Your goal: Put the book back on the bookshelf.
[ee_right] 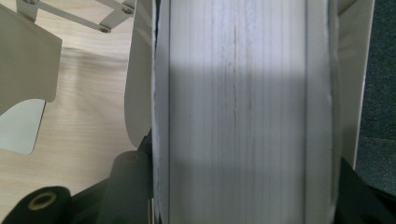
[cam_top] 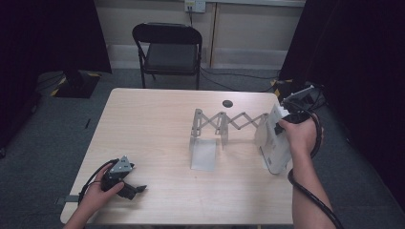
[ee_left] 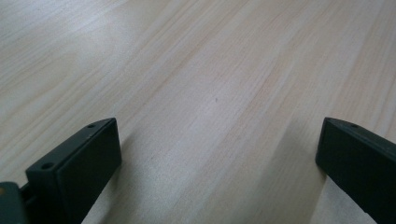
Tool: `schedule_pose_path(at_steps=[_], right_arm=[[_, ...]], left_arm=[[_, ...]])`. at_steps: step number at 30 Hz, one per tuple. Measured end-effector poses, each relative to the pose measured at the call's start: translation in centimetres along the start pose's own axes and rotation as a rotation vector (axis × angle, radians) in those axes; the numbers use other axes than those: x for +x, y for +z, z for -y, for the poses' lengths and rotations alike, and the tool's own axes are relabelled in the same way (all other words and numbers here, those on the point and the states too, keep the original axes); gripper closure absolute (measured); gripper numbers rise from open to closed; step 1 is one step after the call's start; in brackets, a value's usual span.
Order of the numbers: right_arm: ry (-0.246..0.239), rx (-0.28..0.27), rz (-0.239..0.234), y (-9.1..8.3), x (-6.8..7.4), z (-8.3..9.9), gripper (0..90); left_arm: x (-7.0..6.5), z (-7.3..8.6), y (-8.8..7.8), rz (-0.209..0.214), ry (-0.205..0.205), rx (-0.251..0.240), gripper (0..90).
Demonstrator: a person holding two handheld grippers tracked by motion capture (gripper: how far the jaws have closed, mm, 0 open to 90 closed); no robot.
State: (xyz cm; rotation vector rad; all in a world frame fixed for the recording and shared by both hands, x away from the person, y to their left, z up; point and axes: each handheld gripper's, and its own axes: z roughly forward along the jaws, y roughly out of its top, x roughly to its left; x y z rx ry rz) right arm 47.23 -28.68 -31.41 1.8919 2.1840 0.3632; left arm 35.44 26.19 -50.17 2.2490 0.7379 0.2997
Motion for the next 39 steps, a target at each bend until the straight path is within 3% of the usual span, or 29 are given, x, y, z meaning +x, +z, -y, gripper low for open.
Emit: schedule_pose_path(at_steps=[23, 39], right_arm=[[0.025, -0.002, -0.051, -0.2, -0.3, 0.5, 39.7], [0.037, -0.017, -0.086, -0.8, -0.5, 1.9, 31.4]], left_arm=[[0.0, 0.1, -0.1, -0.003, 0.002, -0.001, 0.0], [0.0, 0.1, -0.1, -0.003, 0.002, 0.0, 0.0]])
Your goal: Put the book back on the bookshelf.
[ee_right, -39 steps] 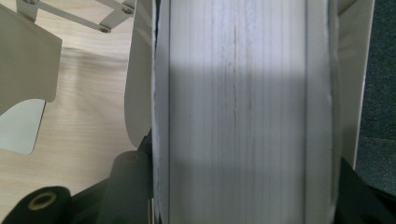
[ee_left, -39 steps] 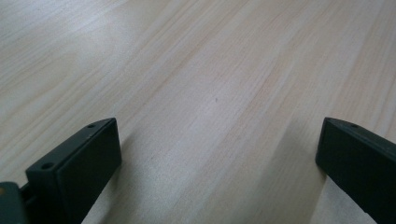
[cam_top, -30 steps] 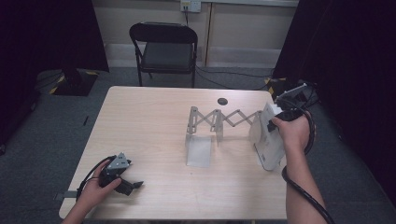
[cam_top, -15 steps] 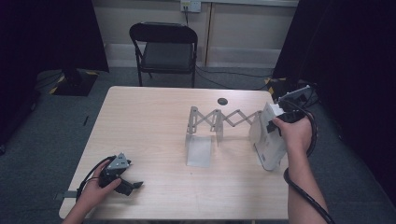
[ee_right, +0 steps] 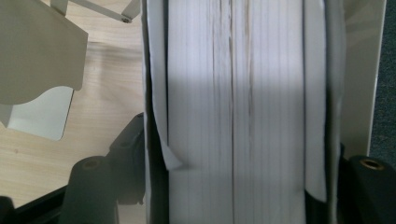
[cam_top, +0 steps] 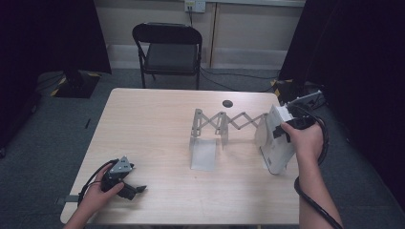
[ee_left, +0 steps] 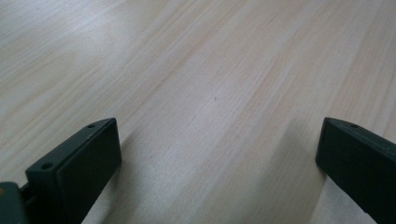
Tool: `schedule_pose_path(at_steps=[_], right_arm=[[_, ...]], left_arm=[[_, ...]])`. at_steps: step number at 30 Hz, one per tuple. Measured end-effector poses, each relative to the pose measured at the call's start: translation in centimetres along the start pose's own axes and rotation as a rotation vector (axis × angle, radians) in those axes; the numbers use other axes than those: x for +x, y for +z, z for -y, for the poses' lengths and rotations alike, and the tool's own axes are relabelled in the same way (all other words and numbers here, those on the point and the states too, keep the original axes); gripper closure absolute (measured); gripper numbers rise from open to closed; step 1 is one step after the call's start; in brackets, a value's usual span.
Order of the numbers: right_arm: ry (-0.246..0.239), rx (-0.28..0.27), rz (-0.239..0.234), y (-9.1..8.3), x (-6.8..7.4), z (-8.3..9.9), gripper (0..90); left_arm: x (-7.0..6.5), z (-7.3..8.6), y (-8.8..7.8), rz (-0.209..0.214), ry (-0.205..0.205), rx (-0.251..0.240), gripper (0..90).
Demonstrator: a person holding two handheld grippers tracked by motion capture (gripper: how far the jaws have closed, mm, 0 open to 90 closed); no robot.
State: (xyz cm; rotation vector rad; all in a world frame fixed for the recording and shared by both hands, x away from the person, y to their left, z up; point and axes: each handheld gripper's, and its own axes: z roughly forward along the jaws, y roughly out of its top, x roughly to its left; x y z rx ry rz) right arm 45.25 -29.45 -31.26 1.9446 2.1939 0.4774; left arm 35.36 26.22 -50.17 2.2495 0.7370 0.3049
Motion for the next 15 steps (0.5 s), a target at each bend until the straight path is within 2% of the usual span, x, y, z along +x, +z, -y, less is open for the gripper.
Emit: schedule_pose_path(at_steps=[15], right_arm=[[-0.002, 0.006, -0.016, -0.4, -0.7, 1.6, 27.0]], left_arm=[[0.1, 0.0, 0.0, 0.003, 0.003, 0.0, 0.0]])
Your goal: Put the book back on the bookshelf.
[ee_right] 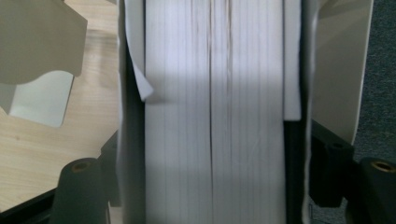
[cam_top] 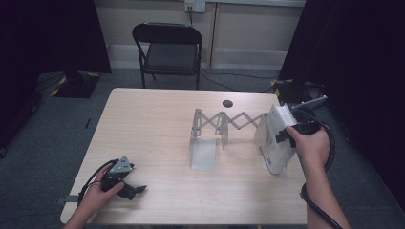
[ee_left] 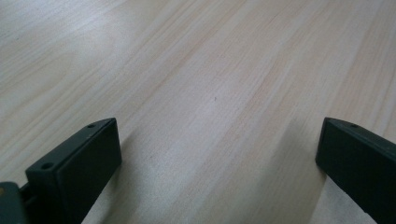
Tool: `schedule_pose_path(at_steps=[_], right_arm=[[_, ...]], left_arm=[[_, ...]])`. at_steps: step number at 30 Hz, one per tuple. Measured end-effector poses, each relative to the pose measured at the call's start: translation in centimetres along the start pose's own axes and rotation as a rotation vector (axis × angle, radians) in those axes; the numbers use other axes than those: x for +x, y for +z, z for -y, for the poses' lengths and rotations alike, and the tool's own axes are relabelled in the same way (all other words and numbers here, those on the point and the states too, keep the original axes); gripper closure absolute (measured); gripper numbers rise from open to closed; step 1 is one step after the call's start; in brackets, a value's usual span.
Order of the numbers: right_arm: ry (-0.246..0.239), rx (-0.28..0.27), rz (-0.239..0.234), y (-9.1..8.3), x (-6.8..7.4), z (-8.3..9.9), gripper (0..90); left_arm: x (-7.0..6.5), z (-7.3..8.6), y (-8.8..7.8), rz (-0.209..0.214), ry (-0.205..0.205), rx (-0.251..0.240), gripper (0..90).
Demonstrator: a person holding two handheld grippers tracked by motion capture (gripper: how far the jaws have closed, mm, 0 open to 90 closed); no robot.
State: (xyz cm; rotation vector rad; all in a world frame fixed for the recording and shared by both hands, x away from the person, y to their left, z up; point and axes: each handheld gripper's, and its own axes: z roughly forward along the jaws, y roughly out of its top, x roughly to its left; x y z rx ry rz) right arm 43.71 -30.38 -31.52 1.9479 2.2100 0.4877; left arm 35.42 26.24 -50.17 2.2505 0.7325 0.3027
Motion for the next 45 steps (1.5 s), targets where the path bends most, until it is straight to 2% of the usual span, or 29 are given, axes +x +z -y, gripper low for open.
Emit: schedule_pose_path(at_steps=[25, 45], right_arm=[[-0.003, -0.006, -0.031, -0.7, -0.7, 1.0, 26.3], [-0.036, 0.0, -0.043, -0.6, -0.8, 2.1, 24.9]], left_arm=[[-0.1, 0.0, 0.0, 0.001, -0.006, -0.001, 0.0], [-0.1, 0.1, 0.0, -0.001, -0.006, -0.004, 0.0]])
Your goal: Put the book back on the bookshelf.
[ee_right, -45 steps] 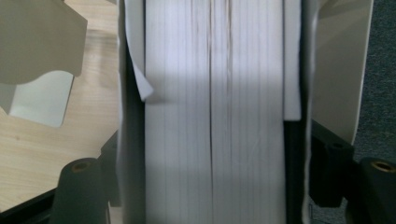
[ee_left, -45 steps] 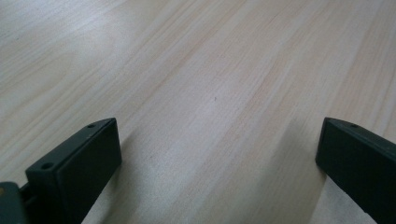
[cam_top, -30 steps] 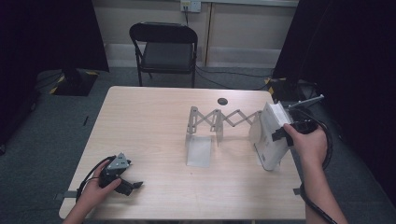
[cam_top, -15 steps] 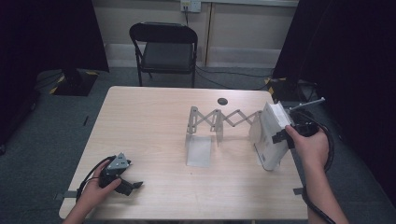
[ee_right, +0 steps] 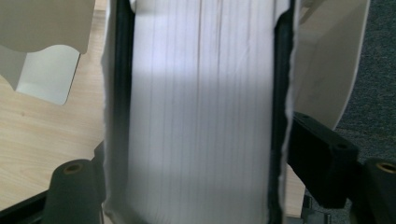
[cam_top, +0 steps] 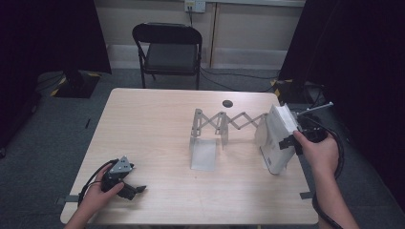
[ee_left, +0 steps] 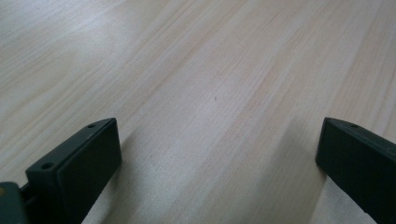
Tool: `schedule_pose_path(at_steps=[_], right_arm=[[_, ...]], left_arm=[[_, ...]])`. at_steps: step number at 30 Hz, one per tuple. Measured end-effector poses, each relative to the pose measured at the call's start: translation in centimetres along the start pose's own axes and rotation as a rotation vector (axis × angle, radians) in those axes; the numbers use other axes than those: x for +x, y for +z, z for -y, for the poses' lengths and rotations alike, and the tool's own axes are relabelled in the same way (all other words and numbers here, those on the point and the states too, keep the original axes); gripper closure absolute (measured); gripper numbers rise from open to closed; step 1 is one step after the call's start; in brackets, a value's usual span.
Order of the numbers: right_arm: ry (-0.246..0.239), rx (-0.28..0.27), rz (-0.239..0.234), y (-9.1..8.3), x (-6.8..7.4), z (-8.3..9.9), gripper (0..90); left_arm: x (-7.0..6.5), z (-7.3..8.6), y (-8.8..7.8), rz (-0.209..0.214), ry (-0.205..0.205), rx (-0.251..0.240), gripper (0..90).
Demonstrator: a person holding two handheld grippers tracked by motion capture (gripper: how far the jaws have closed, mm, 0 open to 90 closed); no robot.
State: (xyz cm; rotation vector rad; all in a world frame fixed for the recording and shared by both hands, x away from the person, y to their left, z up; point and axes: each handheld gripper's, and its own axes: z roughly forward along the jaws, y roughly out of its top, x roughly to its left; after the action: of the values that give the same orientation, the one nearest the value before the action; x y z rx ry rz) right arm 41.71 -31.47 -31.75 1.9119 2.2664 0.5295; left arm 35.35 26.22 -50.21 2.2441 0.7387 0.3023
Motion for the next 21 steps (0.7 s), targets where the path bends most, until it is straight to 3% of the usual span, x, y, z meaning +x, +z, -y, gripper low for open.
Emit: schedule_pose_path(at_steps=[21], right_arm=[[-0.029, -0.003, -0.049, 1.2, 0.5, 1.3, 23.9]], left_arm=[[0.0, 0.0, 0.0, -0.001, -0.001, 0.0, 0.0]])
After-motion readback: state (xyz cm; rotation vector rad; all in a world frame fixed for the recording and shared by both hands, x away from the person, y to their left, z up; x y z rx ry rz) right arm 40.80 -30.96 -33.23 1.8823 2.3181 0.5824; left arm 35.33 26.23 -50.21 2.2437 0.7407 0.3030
